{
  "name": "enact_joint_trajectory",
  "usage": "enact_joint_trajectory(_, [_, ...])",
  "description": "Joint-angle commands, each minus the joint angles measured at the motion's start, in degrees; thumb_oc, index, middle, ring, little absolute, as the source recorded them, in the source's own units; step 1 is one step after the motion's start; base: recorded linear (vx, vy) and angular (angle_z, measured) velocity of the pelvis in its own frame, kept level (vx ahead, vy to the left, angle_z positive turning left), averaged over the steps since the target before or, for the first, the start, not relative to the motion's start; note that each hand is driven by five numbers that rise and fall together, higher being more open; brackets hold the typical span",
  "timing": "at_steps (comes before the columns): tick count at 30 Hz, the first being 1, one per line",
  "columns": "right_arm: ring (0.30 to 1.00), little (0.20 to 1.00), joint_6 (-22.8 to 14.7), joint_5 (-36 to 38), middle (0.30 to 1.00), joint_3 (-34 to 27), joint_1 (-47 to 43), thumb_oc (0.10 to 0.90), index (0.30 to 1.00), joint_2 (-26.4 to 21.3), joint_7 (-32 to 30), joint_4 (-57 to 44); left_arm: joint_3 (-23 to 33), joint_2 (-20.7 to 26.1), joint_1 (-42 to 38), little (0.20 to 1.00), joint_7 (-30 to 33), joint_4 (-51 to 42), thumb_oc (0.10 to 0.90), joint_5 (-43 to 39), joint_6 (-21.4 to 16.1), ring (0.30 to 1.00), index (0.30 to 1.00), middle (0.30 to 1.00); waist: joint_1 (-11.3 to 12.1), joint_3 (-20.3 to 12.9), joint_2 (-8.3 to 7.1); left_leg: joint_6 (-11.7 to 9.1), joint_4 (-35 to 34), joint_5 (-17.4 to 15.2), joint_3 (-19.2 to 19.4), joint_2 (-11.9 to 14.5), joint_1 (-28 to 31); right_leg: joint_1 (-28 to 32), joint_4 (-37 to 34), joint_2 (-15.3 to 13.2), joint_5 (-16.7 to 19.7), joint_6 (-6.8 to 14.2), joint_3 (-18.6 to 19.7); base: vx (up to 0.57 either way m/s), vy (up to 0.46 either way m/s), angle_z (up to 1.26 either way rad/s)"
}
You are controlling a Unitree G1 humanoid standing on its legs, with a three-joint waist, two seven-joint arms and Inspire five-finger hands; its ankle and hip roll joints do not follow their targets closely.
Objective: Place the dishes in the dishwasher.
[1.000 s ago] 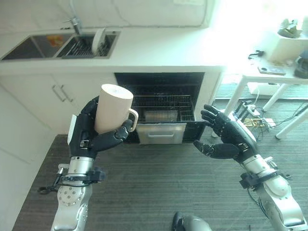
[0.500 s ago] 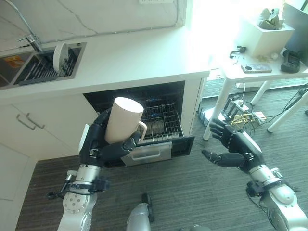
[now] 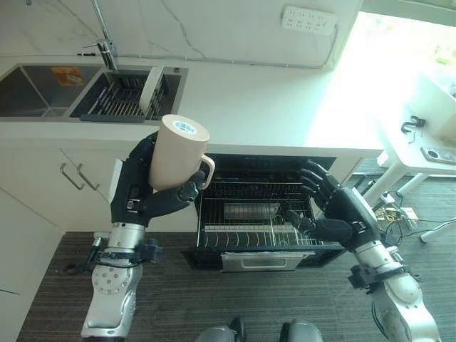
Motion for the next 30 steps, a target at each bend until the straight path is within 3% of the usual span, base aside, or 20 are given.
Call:
enact_joint_trajectory(1, [0.9, 0.9, -6.17, 5.45, 0.9, -4.18, -4.55, 0.8, 0.9, -1.82, 0.04, -3.68, 0.65, 3.4, -2.95, 0.3, 0.56, -8.66, 0.4, 0.13, -3.82, 0.3, 0.3, 0.3, -1.44, -2.88, -0.35, 2.8, 0.83, -1.41, -8.11, 5.22, 0.18, 0.74, 0.07, -1.47, 3.73, 5.58, 5.02, 0.21, -0.355, 0.15])
enact_joint_trajectory(2, [0.9, 0.9, -4.92, 5.21, 0.9, -4.04, -4.24, 0.8, 0.9, -1.96, -0.07, -4.66, 0.14, 3.24, -2.5, 0.3, 0.69, -9.39, 0.4, 1.01, -3.62, 0.3, 0.3, 0.3, -1.7, -3.36, -0.58, 2.61, 0.83, -2.12, -9.05, 5.32, 0.4, 0.11, 0.07, -0.97, 1.81, 5.93, 6.96, 0.18, -0.265, 0.49])
enact_joint_trajectory(5, [0.9, 0.9, -3.35, 4.74, 0.9, -3.41, -5.2, 0.8, 0.9, -3.37, -1.23, -4.67, -0.63, 3.59, -1.99, 0.3, 2.43, -10.03, 0.4, 1.09, -3.09, 0.3, 0.3, 0.3, -1.0, -4.25, -0.75, 1.97, 0.83, -1.93, -8.84, 6.46, 0.38, 1.31, 0.07, -0.69, -0.92, 5.89, 5.68, 0.15, -0.247, 0.53])
enact_joint_trajectory(12, [0.9, 0.9, -0.99, 5.38, 0.9, -2.77, -7.16, 0.8, 0.9, -5.21, -3.89, -4.3, -0.01, 3.31, -0.33, 0.3, 3.03, -10.68, 0.4, 0.44, -2.27, 0.3, 0.3, 0.3, 0.18, -5.5, -0.61, 0.27, 0.83, -1.74, -8.25, 8.6, 0.38, 2.39, 0.07, 0.47, -3.53, 4.3, 5.07, 0.11, -0.181, 0.13])
enact_joint_trajectory(17, [0.9, 0.9, -0.54, 6.84, 0.9, -2.46, -6.69, 0.8, 0.9, -5.03, -3.69, -4.3, 0.52, 3.39, 0.04, 0.3, 3.27, -10.17, 0.4, -0.52, -3.74, 0.3, 0.3, 0.3, -0.5, -5.93, 0.29, -0.37, 0.83, -1.4, -8.41, 9.45, 0.31, 2.42, 0.07, 1.23, -4.27, 3.49, 5.27, 0.06, -0.126, -0.08])
enact_joint_trajectory(22, [0.9, 0.9, -0.16, 10.4, 0.9, 0.11, -9.35, 0.8, 0.9, -4.73, -3.24, -3.52, -2.21, 3.5, -2.76, 0.3, 7.69, -8.16, 0.4, 2.49, -4.78, 0.3, 0.3, 0.3, -1.26, -6.43, 0.97, -0.82, 0.83, -1.5, -8.69, 9.68, 0.84, 2.86, 0.07, 1.54, -4.62, 3.26, 5.39, 0.0, -0.035, -0.01])
enact_joint_trajectory(26, [0.9, 0.9, 0.68, 15.16, 0.9, 2.51, -11.92, 0.8, 0.9, -4.16, -1.19, -2.92, -5.69, 3.93, -5.64, 0.3, 11.3, -5.67, 0.4, 9.63, -5.44, 0.3, 0.3, 0.3, -1.55, -6.66, 1.1, -0.97, 0.83, -1.66, -8.48, 9.82, 1.34, 3.25, 0.07, 1.55, -4.65, 3.26, 5.34, -0.02, -0.003, 0.0])
enact_joint_trajectory(28, [0.9, 0.9, 1.23, 18.08, 0.9, 3.72, -12.82, 0.8, 0.9, -3.69, -0.2, -2.91, -7.17, 3.9, -7.05, 0.3, 16.01, -4.71, 0.4, 12.9, -8.88, 0.3, 0.3, 0.3, -1.61, -6.89, 0.99, -0.93, 0.83, -1.81, -8.33, 9.79, 1.55, 3.46, 0.07, 1.53, -4.74, 3.26, 5.36, -0.03, -0.003, 0.01])
enact_joint_trajectory(30, [0.9, 0.9, 1.92, 20.92, 0.9, 4.74, -13.46, 0.8, 0.9, -2.78, 0.91, -2.72, -8.38, 3.44, -8.24, 0.3, 18.0, -3.4, 0.4, 14.79, -9.43, 0.3, 0.3, 0.3, -1.72, -7.07, 0.83, -0.97, 0.83, -1.95, -8.18, 9.85, 1.69, 3.55, 0.07, 1.48, -4.75, 3.27, 5.41, -0.04, -0.003, 0.0])
